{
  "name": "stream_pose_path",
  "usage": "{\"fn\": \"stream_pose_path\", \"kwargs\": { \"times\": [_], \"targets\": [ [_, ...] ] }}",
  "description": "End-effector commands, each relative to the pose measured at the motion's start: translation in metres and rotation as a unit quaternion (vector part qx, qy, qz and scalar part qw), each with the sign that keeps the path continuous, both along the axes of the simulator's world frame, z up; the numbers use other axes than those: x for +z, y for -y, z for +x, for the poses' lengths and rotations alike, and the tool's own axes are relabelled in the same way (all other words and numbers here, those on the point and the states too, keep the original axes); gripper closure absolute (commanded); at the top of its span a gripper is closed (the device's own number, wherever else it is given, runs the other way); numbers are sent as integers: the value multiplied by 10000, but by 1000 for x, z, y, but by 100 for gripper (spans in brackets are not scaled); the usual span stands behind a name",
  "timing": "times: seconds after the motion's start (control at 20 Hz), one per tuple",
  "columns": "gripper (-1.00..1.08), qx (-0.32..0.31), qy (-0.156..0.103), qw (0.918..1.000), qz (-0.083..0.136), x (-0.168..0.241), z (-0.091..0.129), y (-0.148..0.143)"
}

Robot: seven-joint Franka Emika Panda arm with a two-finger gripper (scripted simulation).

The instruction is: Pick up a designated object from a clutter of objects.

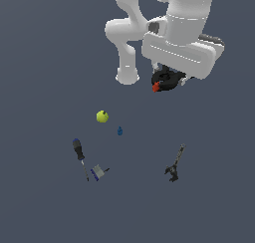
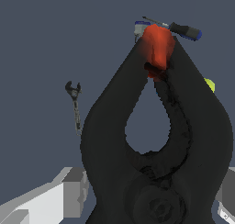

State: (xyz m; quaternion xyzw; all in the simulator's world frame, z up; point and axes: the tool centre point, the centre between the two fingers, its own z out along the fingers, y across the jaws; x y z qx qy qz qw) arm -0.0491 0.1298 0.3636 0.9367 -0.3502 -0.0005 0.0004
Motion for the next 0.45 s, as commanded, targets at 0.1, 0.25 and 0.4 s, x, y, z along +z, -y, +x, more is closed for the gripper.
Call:
{"fn": "stream_pose_path", "kwargs": {
  "times": [0.1, 0.25, 0.4],
  "targets": [
    [108, -5, 6, 10000, 6, 9, 2, -8],
    [108, -5, 6, 10000, 6, 9, 3, -9],
    [108, -6, 6, 10000, 2, 8, 3, -7]
  ]
}}
